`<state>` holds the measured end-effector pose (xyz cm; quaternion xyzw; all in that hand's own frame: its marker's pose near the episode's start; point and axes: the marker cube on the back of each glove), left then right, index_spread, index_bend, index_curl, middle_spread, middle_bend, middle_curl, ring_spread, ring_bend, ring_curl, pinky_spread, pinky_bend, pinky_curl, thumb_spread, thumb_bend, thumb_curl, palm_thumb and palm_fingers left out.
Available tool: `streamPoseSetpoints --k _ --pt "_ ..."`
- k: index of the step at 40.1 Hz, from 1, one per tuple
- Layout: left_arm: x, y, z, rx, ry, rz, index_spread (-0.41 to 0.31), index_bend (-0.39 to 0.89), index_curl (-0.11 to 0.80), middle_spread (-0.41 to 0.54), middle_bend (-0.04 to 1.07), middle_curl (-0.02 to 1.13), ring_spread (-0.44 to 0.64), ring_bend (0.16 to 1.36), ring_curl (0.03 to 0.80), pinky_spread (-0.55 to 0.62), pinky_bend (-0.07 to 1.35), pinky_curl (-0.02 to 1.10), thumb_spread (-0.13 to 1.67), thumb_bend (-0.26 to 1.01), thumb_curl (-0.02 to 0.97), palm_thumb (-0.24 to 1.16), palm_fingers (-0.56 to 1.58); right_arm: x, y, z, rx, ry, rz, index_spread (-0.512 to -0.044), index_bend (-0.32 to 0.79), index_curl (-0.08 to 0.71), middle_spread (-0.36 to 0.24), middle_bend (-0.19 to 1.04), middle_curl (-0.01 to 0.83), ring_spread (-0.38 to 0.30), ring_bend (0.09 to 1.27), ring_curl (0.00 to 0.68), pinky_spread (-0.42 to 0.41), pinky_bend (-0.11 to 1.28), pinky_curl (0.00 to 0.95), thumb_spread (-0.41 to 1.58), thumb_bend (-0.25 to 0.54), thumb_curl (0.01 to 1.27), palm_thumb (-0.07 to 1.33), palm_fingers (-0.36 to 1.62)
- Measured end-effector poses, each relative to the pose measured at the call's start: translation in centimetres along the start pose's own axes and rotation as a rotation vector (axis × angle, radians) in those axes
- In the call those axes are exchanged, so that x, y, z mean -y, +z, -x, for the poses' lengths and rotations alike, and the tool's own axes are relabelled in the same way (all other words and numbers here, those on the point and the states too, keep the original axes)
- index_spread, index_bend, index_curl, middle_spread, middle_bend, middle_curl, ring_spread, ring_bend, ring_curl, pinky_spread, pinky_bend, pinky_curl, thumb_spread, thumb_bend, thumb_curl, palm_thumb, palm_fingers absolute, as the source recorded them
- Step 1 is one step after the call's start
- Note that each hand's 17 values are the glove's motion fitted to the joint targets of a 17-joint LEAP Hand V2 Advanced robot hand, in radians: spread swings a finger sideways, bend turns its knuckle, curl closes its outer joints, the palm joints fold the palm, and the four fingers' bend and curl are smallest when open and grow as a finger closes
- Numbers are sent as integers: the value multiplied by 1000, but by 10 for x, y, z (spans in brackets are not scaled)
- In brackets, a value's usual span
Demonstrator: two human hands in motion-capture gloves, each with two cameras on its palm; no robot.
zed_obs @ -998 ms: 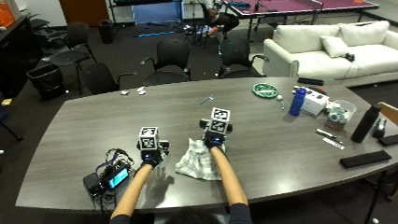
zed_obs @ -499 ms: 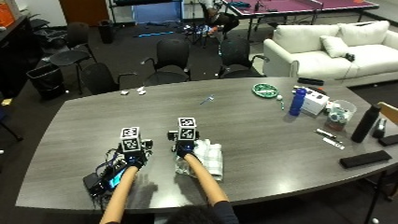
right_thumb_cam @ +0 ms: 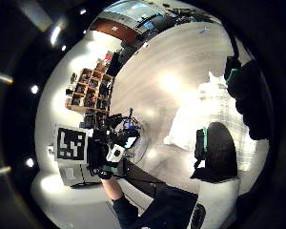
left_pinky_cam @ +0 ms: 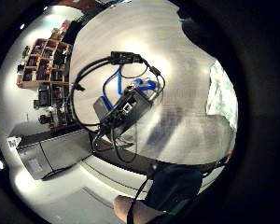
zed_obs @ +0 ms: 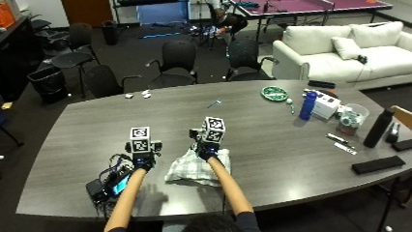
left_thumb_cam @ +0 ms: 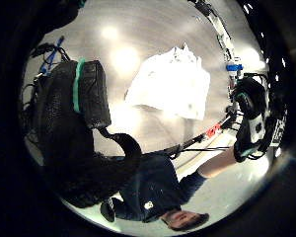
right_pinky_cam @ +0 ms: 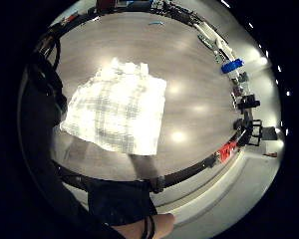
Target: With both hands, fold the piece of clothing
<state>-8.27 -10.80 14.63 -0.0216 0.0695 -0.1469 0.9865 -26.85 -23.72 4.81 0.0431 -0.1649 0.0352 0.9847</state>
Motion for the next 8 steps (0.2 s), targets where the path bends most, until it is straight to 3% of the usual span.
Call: streamPoseSetpoints --k 8 --pt "2 -5 -6 4 10 -4 -99 178 429 9 192 418 131 420 340 191 156 239 1430 35 294 334 544 -19 -27 -8 -37 23 -125 -198 101 297 -156 229 484 -224 533 444 -322 630 384 792 -26 626 941 1166"
